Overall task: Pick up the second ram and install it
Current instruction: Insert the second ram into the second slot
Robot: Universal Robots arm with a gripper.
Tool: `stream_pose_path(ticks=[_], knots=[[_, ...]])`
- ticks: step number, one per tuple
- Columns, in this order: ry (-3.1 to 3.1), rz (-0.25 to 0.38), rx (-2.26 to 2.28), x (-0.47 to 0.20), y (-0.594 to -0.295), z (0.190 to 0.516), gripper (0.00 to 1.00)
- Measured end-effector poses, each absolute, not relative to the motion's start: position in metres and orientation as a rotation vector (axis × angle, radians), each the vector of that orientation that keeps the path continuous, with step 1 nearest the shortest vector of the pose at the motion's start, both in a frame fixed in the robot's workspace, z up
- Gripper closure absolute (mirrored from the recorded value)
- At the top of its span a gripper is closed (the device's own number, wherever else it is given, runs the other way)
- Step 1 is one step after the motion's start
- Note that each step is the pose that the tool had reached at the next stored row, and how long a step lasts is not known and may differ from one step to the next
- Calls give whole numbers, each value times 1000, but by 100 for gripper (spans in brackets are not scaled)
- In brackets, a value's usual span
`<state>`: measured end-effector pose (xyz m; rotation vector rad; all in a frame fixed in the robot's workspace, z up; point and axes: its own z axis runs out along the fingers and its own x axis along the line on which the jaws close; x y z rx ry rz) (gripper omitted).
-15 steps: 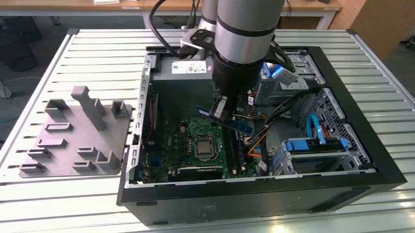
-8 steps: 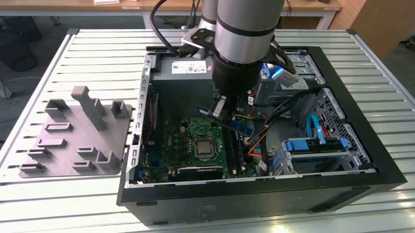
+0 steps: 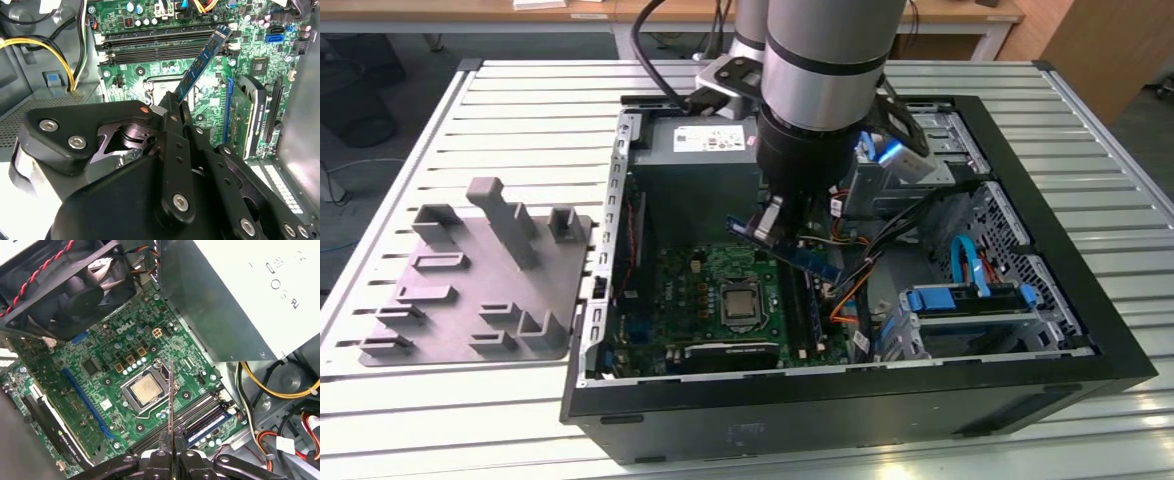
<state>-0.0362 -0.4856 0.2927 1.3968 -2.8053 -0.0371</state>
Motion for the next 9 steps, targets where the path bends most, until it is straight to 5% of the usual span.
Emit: stream_pose_path(ticks=[9], knots=[[-2859,-37,1285,-36,-486,293,86]])
